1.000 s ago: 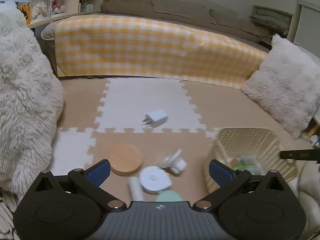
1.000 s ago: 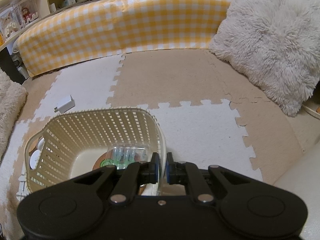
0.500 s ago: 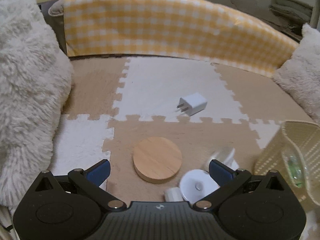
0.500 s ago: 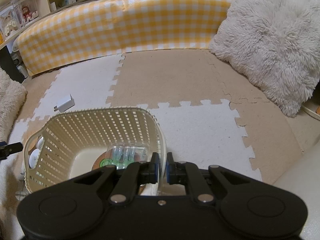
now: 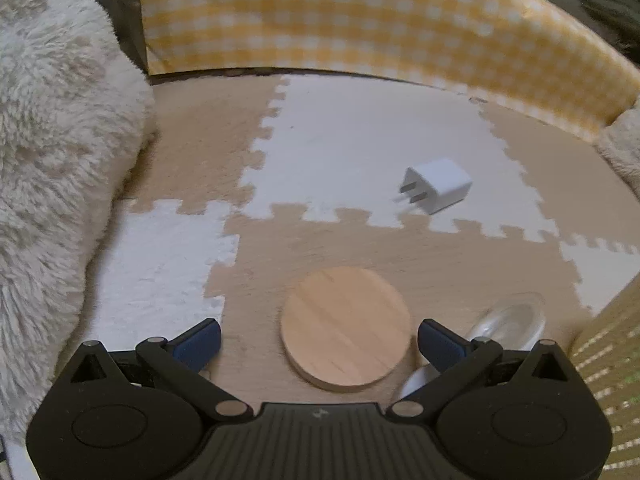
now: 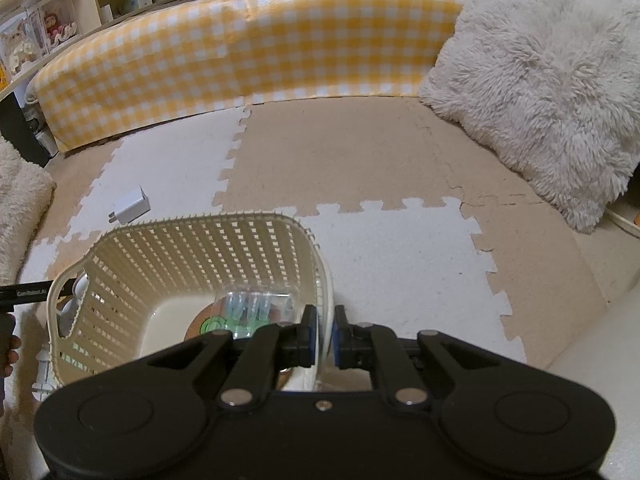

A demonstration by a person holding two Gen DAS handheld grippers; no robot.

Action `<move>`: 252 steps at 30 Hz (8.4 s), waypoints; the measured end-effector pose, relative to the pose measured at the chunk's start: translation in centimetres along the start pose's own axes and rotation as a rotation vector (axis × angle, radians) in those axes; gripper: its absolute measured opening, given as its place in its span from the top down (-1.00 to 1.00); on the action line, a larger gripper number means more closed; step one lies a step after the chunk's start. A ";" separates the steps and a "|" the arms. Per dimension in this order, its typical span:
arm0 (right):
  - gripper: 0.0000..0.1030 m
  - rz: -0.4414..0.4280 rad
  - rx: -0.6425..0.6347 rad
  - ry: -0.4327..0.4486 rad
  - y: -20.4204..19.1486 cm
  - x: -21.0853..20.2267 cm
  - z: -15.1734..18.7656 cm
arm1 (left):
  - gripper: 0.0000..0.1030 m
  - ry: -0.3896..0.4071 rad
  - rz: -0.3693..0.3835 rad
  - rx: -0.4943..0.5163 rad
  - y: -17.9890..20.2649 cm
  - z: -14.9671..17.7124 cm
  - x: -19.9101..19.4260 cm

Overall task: Organize rigid objects
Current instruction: 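Move the left tool back to the round wooden lid on the mat, then grasp the round wooden lid with the left tool and lift, then carry the wooden lid over the basket and release it inside, then reach the left tool down and grasp the white plastic stand, then carry the white stand into the basket and open the left tool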

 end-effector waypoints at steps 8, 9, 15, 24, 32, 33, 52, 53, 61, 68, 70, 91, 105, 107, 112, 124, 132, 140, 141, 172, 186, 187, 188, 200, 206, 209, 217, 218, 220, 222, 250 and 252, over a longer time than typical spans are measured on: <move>0.85 0.004 -0.005 -0.002 -0.1 0.1 0.1 | -0.78 0.010 0.013 -0.020 0.0 -0.2 0.2; 0.85 0.004 -0.005 -0.001 -0.1 0.1 0.0 | -0.75 0.012 0.014 -0.011 0.1 -0.2 0.2; 0.85 0.004 -0.005 -0.002 -0.1 0.1 0.0 | -0.33 0.021 0.052 0.008 0.5 -0.3 -0.5; 0.85 0.004 -0.004 -0.002 -0.1 0.1 0.1 | -0.33 0.032 0.047 -0.014 -0.6 0.2 -1.4; 0.85 0.004 -0.005 -0.002 -0.1 0.1 0.0 | -0.32 0.096 0.111 -0.029 -1.2 -0.2 -5.2; 0.85 0.004 -0.005 -0.002 -0.1 0.1 0.0 | -0.32 0.104 0.128 -0.024 -1.0 -0.3 -6.0; 0.86 -0.015 0.010 0.016 0.1 -0.7 0.1 | -0.33 0.112 0.540 0.063 10.9 -0.3 -15.6; 0.86 -0.019 0.014 0.019 0.2 -0.8 0.1 | -0.33 0.102 0.548 0.067 11.7 -0.3 -15.6; 0.90 -0.047 0.039 0.035 0.7 -1.7 0.0 | -0.33 -0.027 0.574 0.068 16.3 -0.3 -13.6; 0.90 -0.047 0.026 0.029 0.6 -1.7 -0.1 | -0.33 -0.144 0.566 0.015 18.7 -1.0 -10.9; 0.90 -0.048 0.027 0.029 0.6 -1.8 -0.1 | -0.33 -0.162 0.553 0.010 19.3 -1.1 -10.2; 0.90 -0.052 0.034 0.030 0.7 -1.7 -0.1 | -0.51 -0.234 0.485 -0.034 21.2 -0.5 -7.1; 0.90 -0.055 0.038 0.031 0.7 -1.7 -0.2 | -0.60 -0.214 0.538 -0.040 19.8 -1.4 -9.7; 0.90 -0.056 0.039 0.031 0.7 -1.7 -0.2 | -0.60 -0.199 0.556 -0.029 19.3 -1.5 -10.6; 0.90 -0.056 0.040 0.032 0.8 -1.7 -0.2 | -0.62 -0.162 0.578 0.001 17.7 -1.7 -12.6; 0.90 -0.056 0.038 0.031 0.8 -1.7 -0.2 | -0.91 -0.007 0.566 0.105 12.5 -1.1 -17.5; 0.90 -0.049 0.034 0.030 0.8 -1.6 -0.2 | -1.00 0.048 0.521 0.125 7.9 0.6 -17.5; 0.90 -0.045 0.031 0.030 0.8 -1.6 -0.1 | -1.00 0.130 0.451 0.172 4.5 2.9 -15.7; 0.90 -0.045 0.031 0.030 0.7 -1.6 -0.1 | -1.00 0.139 0.447 0.185 4.2 3.2 -15.4; 0.90 -0.037 0.027 0.022 0.5 -1.5 -0.1 | -0.98 -0.034 0.391 0.423 1.9 8.7 -8.0; 0.90 -0.034 0.024 0.022 0.5 -1.5 -0.1 | -0.38 0.029 0.257 0.395 1.6 9.2 -8.0; 0.90 -0.034 0.024 0.022 0.5 -1.5 -0.1 | -0.27 0.027 0.261 0.399 1.7 9.3 -8.0; 0.90 -0.034 0.024 0.022 0.4 -1.5 -0.1 | -0.27 0.031 0.259 0.403 1.8 9.4 -8.0; 0.90 -0.034 0.023 0.021 0.5 -1.5 -0.1 | -0.26 0.076 0.233 0.304 1.0 9.0 -9.1; 0.90 -0.033 0.023 0.021 0.4 -1.5 -0.1 | -0.26 0.151 0.259 0.184 0.3 7.5 -12.4; 0.90 -0.033 0.023 0.021 0.4 -1.5 -0.1 | -0.26 0.192 0.313 0.162 1.0 6.7 -14.6; 0.90 -0.033 0.023 0.022 0.4 -1.5 -0.1 | -0.26 0.246 0.492 0.218 6.2 4.8 -18.9; 0.90 -0.033 0.023 0.022 0.4 -1.5 -0.1 | -0.26 0.253 0.508 0.252 7.1 4.6 -19.1; 0.89 -0.034 0.023 0.022 0.5 -1.5 -0.1 | -0.26 0.257 0.524 0.331 8.8 4.1 -19.2; 0.90 -0.035 0.025 0.023 0.5 -1.5 -0.1 | -0.27 0.247 0.531 0.412 10.5 3.5 -18.8; 0.89 -0.041 0.026 0.023 0.4 -1.4 -0.1 | -0.23 -0.017 0.560 0.407 14.7 2.1 -15.3; 0.89 -0.041 0.025 0.023 0.4 -1.4 -0.1 | -0.26 -0.013 0.553 0.402 14.7 2.1 -15.5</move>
Point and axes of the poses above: each gripper's, at about its wrist camera, not at the fingertips, and x roughly the way its jaws point, y to its right, z to its underside, the point moved 1 cm from there along x, roughly the way its jaws point, and after that the axes turned 9 degrees about -z, right-handed, at the moved point
